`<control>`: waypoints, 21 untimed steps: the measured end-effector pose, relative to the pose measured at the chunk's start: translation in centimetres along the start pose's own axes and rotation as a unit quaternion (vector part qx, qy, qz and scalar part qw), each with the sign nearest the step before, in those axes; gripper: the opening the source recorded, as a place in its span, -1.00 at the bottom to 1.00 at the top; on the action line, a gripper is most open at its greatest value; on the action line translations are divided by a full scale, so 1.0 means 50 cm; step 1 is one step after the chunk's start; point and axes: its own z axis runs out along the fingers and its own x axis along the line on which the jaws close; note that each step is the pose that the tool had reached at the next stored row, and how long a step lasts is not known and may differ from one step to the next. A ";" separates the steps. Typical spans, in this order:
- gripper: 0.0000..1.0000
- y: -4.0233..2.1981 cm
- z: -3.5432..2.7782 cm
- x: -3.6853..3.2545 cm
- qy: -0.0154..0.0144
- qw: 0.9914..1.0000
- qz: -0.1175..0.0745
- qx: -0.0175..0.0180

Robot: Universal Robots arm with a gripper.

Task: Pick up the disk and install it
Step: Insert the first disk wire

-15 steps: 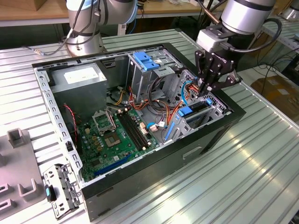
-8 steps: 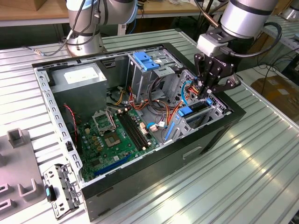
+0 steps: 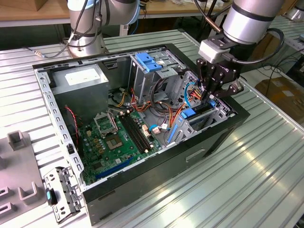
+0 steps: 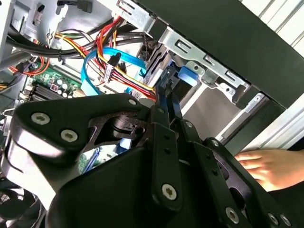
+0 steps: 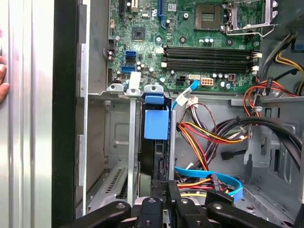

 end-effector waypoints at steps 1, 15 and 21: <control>-0.66 0.000 0.001 0.000 0.000 1.000 0.002 0.001; -0.66 0.000 0.004 0.002 0.001 1.000 0.014 0.001; -0.66 0.000 0.006 0.002 0.001 1.000 0.014 0.001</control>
